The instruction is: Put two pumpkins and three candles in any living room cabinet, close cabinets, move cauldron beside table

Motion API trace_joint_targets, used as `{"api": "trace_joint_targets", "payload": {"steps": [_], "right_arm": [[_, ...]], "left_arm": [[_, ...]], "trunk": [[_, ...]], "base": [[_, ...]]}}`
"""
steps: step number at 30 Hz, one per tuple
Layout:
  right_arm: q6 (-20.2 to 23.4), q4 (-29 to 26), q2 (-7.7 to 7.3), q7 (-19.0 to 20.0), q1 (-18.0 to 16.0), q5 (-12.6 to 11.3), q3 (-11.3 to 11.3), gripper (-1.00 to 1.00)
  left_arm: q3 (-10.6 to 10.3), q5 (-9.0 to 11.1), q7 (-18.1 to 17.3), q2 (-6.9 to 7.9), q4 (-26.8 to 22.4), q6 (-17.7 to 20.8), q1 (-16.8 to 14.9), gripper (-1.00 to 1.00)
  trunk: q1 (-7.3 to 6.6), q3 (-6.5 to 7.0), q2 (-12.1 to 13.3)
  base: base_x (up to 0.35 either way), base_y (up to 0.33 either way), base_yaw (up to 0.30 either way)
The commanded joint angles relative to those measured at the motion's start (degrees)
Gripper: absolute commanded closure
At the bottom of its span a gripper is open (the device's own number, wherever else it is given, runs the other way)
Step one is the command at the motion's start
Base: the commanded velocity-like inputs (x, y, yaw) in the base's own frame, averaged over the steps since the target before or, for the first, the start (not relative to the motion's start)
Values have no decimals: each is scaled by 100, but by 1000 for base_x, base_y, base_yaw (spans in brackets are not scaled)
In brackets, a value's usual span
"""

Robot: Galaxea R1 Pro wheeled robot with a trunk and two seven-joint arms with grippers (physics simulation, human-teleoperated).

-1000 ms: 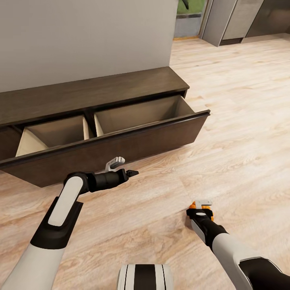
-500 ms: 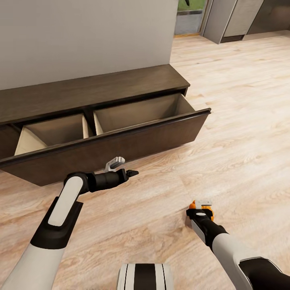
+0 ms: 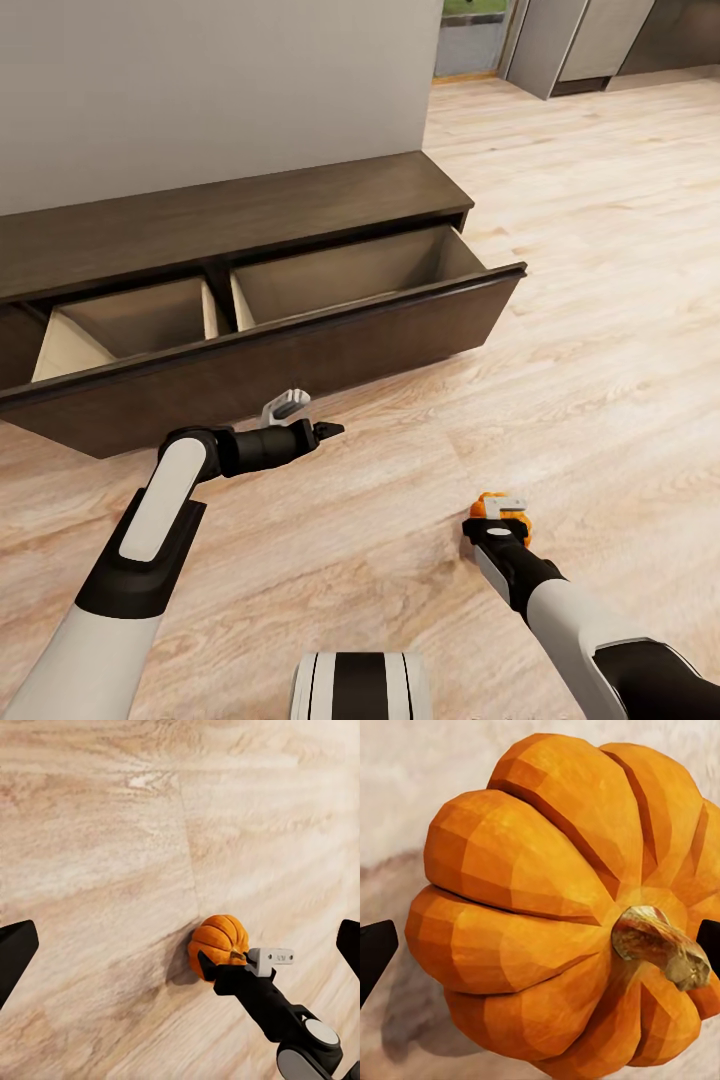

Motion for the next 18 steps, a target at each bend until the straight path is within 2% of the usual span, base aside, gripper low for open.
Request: {"api": "trace_joint_targets", "payload": {"steps": [1,10,13,18], "right_arm": [[39,-13,-4,-31,0,-47,49,-100],[39,-13,-4,-31,0,-32,49,-100],[39,-13,-4,-31,0,-33,49,-100],[39,-13,-4,-31,0,-28,49,-100]], "left_arm": [[-7,59,60,4,-5,0,-4,-100],[-8,59,60,4,-10,0,-4,-100],[-7,59,60,4,-11,0,-4,-100],[-7,63,60,4,-14,0,-4,-100]], "trunk": [[-1,-4,-2],[-1,-4,-2],[6,-71,-6],[6,-71,-6]], "base": [[0,0,0],[0,0,0],[0,0,0],[0,0,0]]}}
